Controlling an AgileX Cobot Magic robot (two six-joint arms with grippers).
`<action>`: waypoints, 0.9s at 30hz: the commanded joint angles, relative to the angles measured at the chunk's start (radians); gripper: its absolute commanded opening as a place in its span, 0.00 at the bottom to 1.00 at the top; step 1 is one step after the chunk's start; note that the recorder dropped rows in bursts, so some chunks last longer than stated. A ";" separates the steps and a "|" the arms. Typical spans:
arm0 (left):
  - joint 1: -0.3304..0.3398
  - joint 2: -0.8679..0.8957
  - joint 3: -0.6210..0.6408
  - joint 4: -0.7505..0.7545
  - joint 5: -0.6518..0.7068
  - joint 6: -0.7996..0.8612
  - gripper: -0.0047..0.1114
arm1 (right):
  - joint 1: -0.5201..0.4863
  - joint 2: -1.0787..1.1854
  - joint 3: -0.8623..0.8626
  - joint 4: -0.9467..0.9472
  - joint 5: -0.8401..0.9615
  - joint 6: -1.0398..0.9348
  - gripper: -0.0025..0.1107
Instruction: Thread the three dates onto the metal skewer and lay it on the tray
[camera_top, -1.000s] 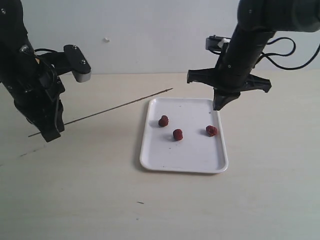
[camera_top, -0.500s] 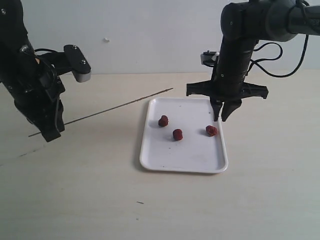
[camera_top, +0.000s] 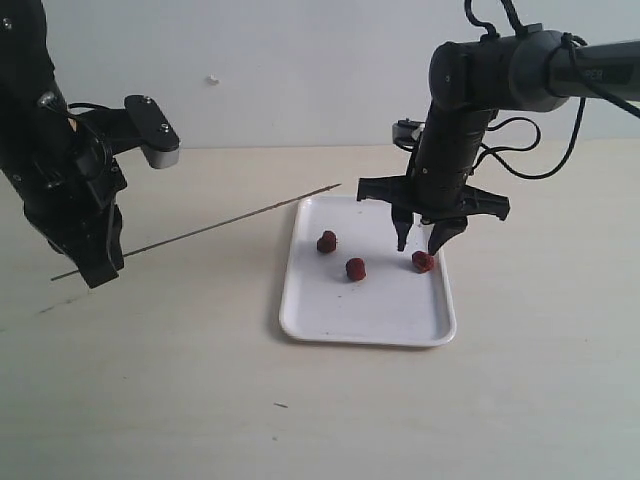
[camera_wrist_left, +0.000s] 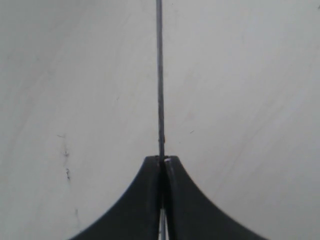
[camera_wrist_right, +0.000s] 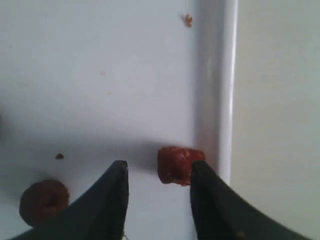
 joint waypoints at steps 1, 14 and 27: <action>0.000 -0.001 0.002 -0.012 0.005 -0.011 0.04 | 0.001 -0.002 -0.006 -0.014 -0.022 0.014 0.39; 0.002 -0.001 0.002 -0.012 0.005 -0.011 0.04 | 0.001 0.016 -0.006 -0.040 -0.016 0.075 0.39; 0.002 -0.001 0.002 -0.012 0.005 -0.011 0.04 | 0.001 0.057 -0.006 -0.019 0.004 0.071 0.39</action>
